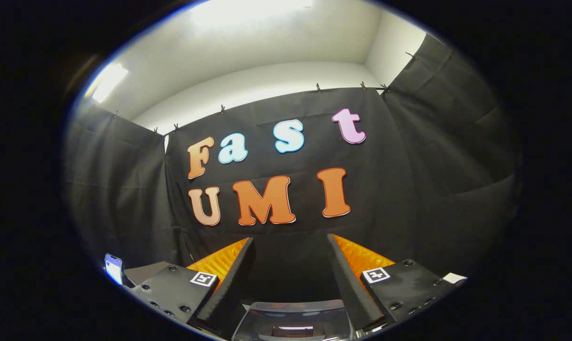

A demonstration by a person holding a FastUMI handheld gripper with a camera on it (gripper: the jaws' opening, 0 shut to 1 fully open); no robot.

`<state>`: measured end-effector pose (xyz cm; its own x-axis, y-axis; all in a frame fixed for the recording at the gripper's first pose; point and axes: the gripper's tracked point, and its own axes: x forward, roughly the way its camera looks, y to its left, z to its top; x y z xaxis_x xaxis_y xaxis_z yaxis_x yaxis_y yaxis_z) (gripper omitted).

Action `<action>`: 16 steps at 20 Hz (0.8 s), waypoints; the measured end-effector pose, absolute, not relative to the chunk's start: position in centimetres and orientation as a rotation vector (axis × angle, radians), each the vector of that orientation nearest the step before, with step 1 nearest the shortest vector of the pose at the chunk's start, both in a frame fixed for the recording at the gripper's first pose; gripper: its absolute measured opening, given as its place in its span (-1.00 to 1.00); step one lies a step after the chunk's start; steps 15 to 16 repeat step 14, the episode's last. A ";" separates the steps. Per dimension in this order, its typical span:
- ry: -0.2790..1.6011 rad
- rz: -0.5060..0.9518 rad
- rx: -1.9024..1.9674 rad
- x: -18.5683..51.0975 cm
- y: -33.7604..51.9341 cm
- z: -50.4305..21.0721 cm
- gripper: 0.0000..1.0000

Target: Put the clothes into the washing machine and then close the washing machine lid.

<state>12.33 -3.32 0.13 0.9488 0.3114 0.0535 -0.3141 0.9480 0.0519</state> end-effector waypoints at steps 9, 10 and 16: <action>-0.045 0.317 0.064 13.2 -3.7 -0.1 0.92; -0.043 0.319 0.064 13.2 -3.6 -0.5 0.92; -0.034 0.319 0.057 13.6 -3.5 -0.9 0.92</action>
